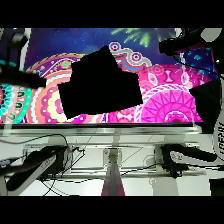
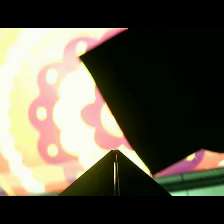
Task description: Fold the clothes and pants, and hang the long-sleeved shirts on hangers.
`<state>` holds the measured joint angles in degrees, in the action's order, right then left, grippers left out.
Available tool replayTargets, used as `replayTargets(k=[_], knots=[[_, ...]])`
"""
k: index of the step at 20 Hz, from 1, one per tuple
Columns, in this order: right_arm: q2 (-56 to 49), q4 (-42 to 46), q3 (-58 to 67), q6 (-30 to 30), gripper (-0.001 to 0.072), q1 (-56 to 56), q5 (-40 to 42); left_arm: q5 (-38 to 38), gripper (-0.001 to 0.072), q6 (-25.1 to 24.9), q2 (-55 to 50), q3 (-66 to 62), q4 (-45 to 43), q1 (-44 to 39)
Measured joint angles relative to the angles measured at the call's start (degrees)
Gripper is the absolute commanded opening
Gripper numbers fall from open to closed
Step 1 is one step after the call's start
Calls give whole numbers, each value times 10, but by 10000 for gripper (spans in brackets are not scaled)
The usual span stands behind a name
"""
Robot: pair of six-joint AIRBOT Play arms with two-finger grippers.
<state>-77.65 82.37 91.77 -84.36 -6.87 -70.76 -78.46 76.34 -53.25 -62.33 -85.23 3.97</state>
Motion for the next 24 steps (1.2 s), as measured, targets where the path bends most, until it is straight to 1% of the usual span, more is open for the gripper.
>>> replayTargets(k=[1, 2, 6, 9, 10, 14, 16, 22, 24], knots=[[0, 0, 0, 0, 14, 0, 0, 4, 498, 4, 24, 47, 14, 27], [0, 0, 0, 1, 14, 0, -1, 8, 552, 9, 46, 96, 29, 54], [0, -1, 0, 1, 14, 0, -1, 20, 551, 21, 82, 250, 87, 125], [0, -1, 0, 1, 14, -1, -2, 37, 526, 17, 71, 324, 130, 147], [0, -2, 0, 1, 15, -1, -2, 47, 463, 16, 64, 338, 138, 150], [0, -10, 0, 1, 14, -1, -1, 103, 460, 10, 26, 367, 163, 158], [0, -15, 0, 1, 14, -1, 0, 122, 460, -1, -1, 372, 182, 158], [0, -28, 0, 1, 15, -1, 10, 158, 459, -71, -76, 376, 248, 160], [0, -30, 0, 1, 14, -1, 11, 179, 332, -83, -90, 377, 262, 160]])
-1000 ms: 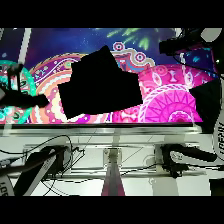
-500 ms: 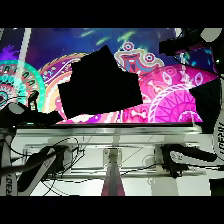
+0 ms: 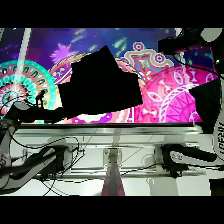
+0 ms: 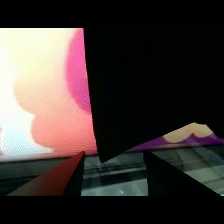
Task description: Fold the clothes and pants, and hang the long-sleeved shirts on hangers.
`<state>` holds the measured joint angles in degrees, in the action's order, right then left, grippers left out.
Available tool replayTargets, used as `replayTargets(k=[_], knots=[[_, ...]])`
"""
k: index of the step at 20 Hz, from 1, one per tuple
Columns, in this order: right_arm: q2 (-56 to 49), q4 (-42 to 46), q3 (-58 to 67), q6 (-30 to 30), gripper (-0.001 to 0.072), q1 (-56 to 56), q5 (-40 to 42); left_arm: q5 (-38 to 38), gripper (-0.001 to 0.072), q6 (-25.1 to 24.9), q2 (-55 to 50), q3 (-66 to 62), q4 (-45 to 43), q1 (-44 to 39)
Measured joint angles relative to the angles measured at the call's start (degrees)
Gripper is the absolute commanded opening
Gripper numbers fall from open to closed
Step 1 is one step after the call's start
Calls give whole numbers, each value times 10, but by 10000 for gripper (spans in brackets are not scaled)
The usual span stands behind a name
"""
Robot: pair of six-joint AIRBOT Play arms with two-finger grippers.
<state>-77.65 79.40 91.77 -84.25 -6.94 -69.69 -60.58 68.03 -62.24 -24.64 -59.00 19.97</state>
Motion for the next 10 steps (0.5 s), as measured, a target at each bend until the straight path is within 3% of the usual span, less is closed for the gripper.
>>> replayTargets(k=[3, 4, 7, 10], knots=[[-5, -9, 0, 0, 14, 0, 2, 18, 325, -19, -19, 0, 20, 0], [-9, -15, 0, 0, 14, 0, 2, 21, 267, -24, -26, 0, 24, 0], [-33, -33, 0, 9, 14, -10, -3, 31, 244, -46, -46, 2, 66, 0], [-68, -57, 0, 74, 14, -48, -22, 32, 32, -75, -57, 2, 71, 0]])
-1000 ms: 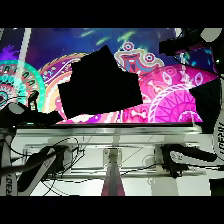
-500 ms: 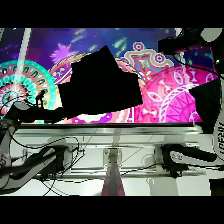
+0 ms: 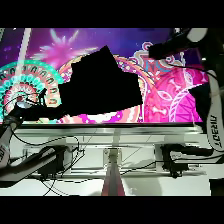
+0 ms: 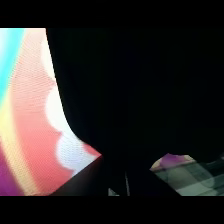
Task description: Fold the clothes and pants, and hang the long-sleeved shirts on hangers.
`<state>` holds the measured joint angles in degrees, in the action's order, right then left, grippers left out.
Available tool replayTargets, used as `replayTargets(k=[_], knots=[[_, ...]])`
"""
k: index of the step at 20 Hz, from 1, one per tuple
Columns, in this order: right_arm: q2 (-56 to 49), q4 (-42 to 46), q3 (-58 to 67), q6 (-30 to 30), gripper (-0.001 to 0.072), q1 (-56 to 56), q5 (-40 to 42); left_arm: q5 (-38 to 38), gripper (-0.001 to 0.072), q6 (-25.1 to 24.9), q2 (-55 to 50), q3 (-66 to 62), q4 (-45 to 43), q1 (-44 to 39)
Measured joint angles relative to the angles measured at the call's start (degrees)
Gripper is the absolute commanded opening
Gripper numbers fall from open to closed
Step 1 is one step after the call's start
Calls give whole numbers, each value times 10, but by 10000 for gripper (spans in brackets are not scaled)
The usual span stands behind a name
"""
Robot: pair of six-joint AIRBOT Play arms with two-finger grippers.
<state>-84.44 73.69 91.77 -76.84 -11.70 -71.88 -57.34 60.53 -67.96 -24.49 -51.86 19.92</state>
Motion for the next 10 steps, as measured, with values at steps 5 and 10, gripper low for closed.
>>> replayTargets(k=[5, 10], knots=[[-63, -34, 0, 127, 52, -123, 15, -17, 12, -24, -6, 0, 0, 0], [-122, -43, 0, 226, 490, -261, 100, -43, 12, -30, -7, 0, -18, 0]])
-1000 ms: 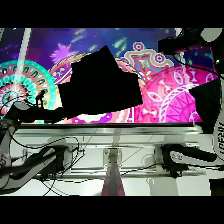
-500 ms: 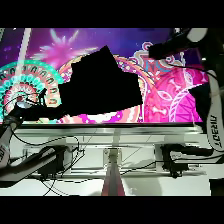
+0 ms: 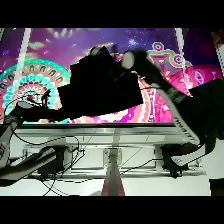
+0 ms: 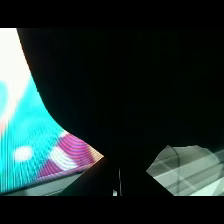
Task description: Fold the clothes and pants, and hang the long-sleeved shirts on hangers.
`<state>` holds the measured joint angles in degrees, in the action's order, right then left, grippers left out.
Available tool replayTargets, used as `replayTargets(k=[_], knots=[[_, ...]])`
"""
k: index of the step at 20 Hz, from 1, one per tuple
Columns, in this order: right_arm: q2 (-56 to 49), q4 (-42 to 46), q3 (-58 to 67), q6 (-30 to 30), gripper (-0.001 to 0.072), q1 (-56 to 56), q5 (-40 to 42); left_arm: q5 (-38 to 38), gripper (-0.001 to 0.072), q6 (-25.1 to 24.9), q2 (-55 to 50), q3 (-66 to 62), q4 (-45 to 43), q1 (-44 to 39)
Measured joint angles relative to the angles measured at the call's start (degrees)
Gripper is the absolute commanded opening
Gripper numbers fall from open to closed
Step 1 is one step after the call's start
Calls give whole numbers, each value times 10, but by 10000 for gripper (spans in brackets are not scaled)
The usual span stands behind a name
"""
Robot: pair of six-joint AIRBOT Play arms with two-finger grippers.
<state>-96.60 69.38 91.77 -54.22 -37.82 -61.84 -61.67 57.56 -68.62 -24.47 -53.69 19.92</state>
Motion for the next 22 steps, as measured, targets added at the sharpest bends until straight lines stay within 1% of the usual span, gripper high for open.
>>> replayTargets(k=[3, 8, 11, 12, 13, 16, 19, 20, 21, 22], knots=[[-27, -3, 0, 50, 490, -72, 63, -5, 13, -1, 0, 0, -4, 0], [-63, -4, 0, 89, 489, -153, 127, -7, 12, -2, 0, 0, -9, 0], [-82, -12, 0, 140, 478, -176, 141, -9, 12, -2, 0, -2, -12, 0], [-85, -19, 0, 160, 451, -180, 143, -9, 13, -2, 0, -3, -13, 0], [-88, -32, 0, 182, 441, -183, 145, -10, 12, -2, 0, -5, -17, 0], [-95, -63, 0, 245, 441, -189, 148, -13, 12, -2, 0, -15, -26, 0], [-103, -80, 0, 286, 439, -192, 157, -17, 11, -3, 0, -22, -26, -1], [-107, -88, 0, 294, 414, -192, 160, -20, 11, -6, 2, -23, -24, -2], [-111, -93, 0, 300, 364, -193, 161, -23, 11, -13, 4, -24, -21, -3], [-115, -99, 0, 305, 364, -193, 164, -27, 11, -22, 7, -24, -18, -4]])
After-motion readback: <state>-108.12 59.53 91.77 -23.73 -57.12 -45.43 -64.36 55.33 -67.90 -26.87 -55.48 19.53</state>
